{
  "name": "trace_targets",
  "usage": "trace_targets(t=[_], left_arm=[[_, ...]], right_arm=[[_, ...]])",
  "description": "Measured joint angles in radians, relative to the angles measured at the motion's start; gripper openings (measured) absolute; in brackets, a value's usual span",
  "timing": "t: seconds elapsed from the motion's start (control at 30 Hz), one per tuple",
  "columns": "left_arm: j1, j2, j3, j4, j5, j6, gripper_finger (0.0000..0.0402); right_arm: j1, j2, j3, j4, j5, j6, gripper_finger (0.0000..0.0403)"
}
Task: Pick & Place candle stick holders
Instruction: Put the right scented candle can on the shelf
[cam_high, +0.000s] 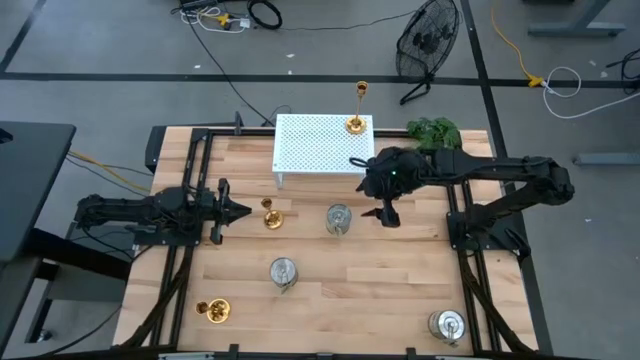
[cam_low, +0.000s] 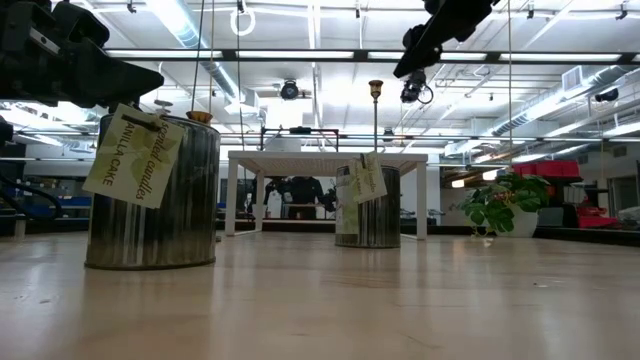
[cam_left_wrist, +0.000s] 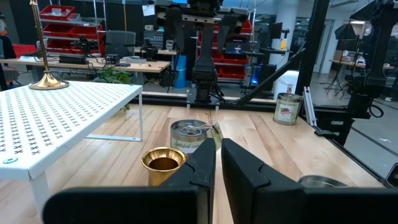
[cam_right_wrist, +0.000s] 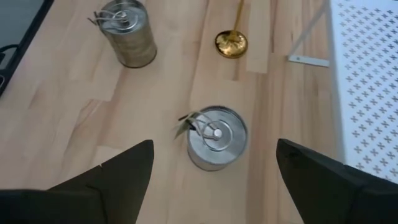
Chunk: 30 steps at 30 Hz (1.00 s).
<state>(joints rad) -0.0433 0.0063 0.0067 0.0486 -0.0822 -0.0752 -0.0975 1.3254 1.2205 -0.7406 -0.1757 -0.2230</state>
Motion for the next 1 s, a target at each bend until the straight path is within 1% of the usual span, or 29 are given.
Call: trace_targets(t=[0.47, 0.73, 0.87, 1.0], left_arm=[[0.0, 0.0, 0.0, 0.0, 0.0, 0.0, 0.0032], [0.0, 0.0, 0.0, 0.0, 0.0, 0.0, 0.0032], [0.0, 0.0, 0.0, 0.0, 0.0, 0.0, 0.0032], [0.0, 0.0, 0.0, 0.0, 0.0, 0.0, 0.0032]], right_arm=[[0.11, 0.0, 0.0, -0.017, 0.001, -0.007, 0.0341], [0.189, 0.0, 0.0, -0.142, -0.006, -0.11, 0.0341], [0.23, -0.001, 0.0, -0.219, -0.082, -0.181, 0.0341], [0.273, -0.003, 0.0, -0.272, -0.162, -0.182, 0.0341]])
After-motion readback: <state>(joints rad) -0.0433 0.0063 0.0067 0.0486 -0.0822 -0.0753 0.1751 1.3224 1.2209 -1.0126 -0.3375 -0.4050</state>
